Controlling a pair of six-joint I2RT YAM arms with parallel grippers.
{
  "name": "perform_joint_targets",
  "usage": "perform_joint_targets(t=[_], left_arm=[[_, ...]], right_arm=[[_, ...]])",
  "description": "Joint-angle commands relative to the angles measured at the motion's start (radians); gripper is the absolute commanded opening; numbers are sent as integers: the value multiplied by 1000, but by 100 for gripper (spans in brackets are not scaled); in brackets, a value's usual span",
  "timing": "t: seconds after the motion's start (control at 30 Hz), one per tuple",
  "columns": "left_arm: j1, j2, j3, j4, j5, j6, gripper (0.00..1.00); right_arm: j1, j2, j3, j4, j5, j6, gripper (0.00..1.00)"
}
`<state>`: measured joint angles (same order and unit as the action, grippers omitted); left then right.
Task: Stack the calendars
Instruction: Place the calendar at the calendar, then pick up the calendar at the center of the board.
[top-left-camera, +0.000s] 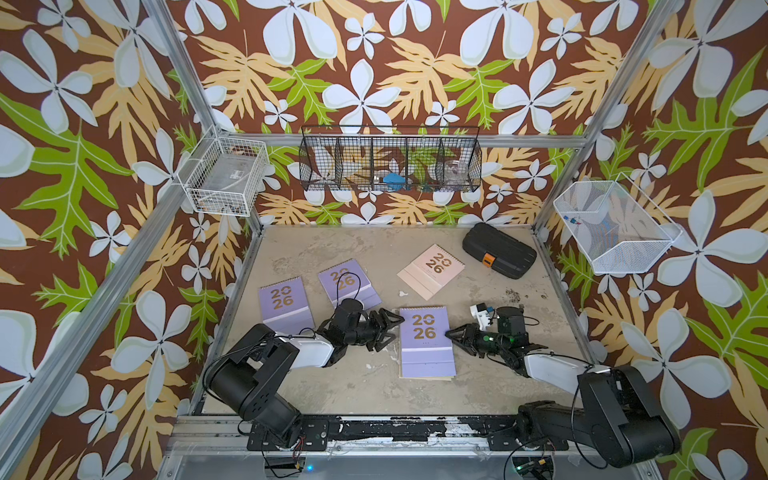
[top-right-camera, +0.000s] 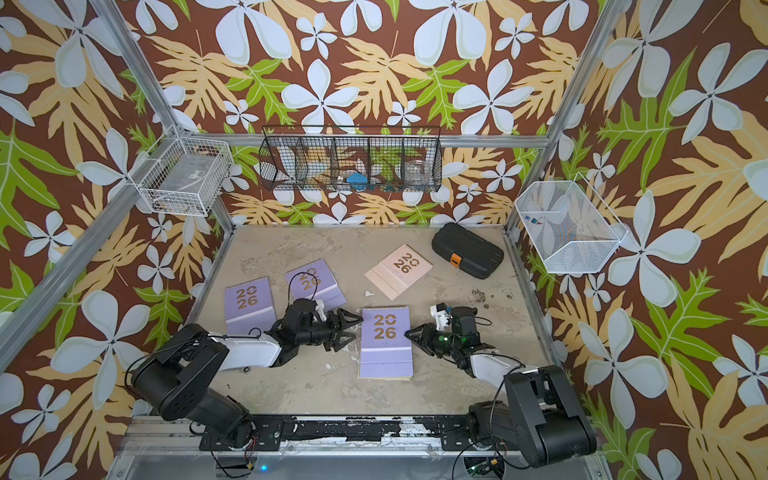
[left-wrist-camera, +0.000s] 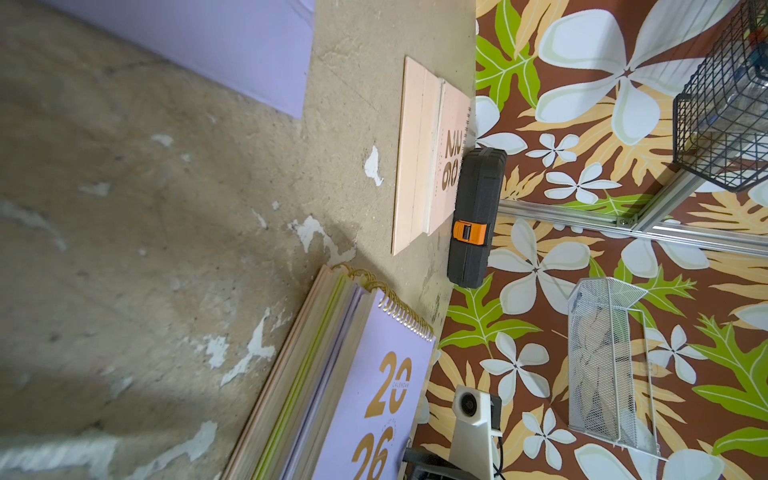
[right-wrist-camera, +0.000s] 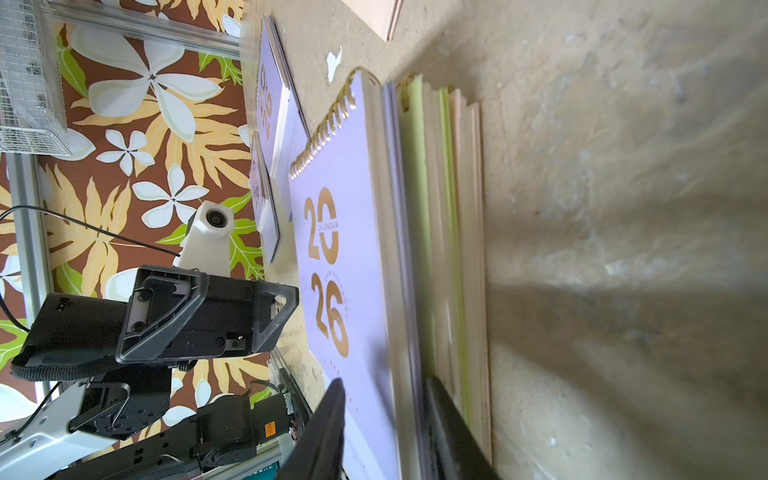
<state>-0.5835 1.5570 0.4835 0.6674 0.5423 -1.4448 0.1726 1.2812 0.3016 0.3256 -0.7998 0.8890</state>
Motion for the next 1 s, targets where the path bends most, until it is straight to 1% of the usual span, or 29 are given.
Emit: perform_joint_targets(t=[0.0, 0.13, 0.33, 0.5, 0.67, 0.8, 0.87, 0.97], left_arm=[[-1, -7, -1, 14, -5, -3, 74], [-1, -14, 1, 6, -10, -2, 74], [-1, -24, 8, -10, -20, 1, 74], [3, -35, 56, -106, -35, 37, 74], [36, -18, 211, -332, -51, 166, 74], [97, 23, 338, -447, -51, 236, 74], [127, 66, 411, -490, -43, 277, 73], [172, 175, 551, -572, -8, 369, 73]], right_arm=[[-1, 5, 8, -3, 13, -22, 35], [-6, 10, 10, -11, 15, -30, 36], [-34, -6, 20, -55, 17, -55, 42], [-62, -60, 58, -187, 63, -129, 46], [-72, -98, 105, -295, 111, -152, 50], [-73, -85, 136, -309, 140, -108, 51], [-73, -82, 148, -294, 163, -80, 53], [-72, -53, 174, -277, 203, -49, 54]])
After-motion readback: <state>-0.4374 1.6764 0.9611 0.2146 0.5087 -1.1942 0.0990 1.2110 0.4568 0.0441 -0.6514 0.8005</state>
